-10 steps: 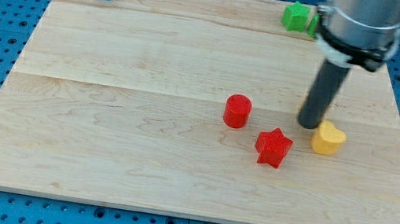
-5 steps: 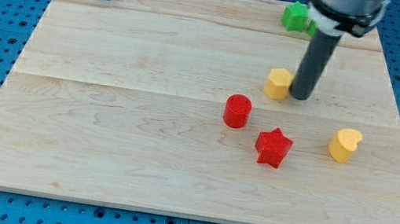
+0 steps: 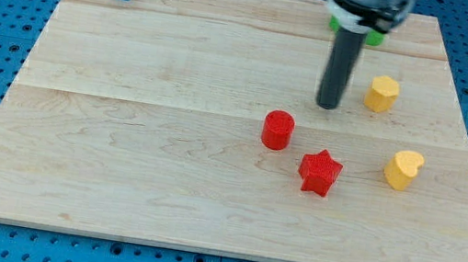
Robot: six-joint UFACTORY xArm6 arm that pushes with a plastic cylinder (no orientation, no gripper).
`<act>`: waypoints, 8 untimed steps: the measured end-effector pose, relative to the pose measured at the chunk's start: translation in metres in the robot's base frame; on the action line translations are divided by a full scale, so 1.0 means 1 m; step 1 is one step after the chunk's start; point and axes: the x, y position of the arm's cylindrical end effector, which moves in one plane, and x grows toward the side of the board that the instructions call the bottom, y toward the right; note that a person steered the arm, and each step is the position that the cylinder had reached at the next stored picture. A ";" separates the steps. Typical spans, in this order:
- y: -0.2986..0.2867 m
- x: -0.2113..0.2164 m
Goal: Move the yellow hexagon to the bottom left of the green circle
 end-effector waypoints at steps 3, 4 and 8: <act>0.072 -0.063; 0.062 -0.133; 0.008 -0.105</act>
